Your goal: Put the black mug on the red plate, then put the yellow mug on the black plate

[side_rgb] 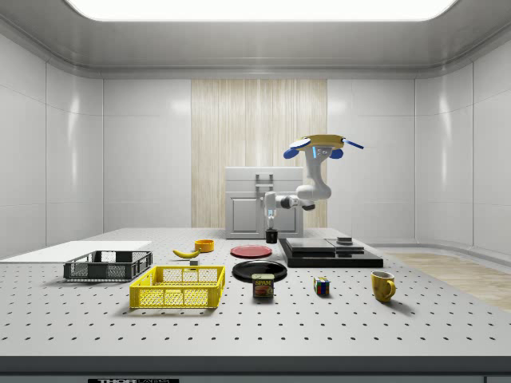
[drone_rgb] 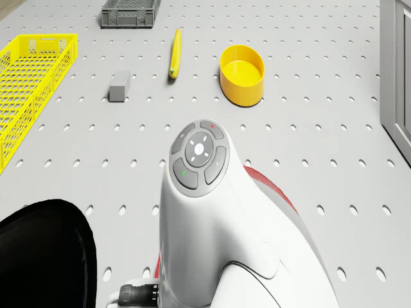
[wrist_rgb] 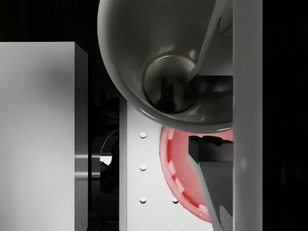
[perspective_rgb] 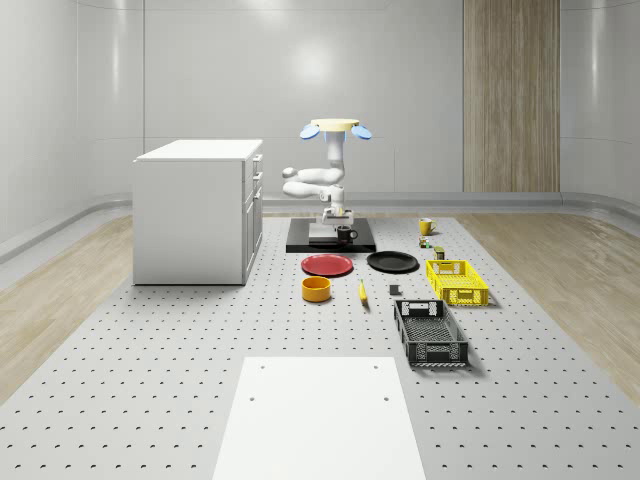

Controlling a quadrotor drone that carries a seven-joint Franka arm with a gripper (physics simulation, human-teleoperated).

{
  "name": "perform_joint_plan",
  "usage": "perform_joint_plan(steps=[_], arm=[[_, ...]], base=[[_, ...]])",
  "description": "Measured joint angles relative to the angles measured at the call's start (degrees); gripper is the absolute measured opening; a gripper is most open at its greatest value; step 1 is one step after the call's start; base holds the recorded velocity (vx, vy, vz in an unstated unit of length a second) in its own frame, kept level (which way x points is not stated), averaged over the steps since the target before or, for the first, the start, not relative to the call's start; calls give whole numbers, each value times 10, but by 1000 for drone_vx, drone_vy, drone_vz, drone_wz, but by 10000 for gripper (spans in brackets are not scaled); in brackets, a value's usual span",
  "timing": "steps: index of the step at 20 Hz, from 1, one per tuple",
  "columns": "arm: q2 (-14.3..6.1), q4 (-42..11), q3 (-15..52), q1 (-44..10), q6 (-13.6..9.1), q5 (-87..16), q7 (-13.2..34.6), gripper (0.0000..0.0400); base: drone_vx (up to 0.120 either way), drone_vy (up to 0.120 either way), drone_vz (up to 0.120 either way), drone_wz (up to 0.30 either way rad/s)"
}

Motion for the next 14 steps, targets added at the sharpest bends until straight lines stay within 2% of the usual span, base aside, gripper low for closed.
perform_joint_plan(steps=[3,6,14], arm=[[-2,0,0,-1,2,1,1,110],[-5,0,1,-1,4,2,1,110],[-11,1,1,-3,10,5,3,110]], base=[[120,0,0,0],[120,-120,0,0],[120,0,0,0]])
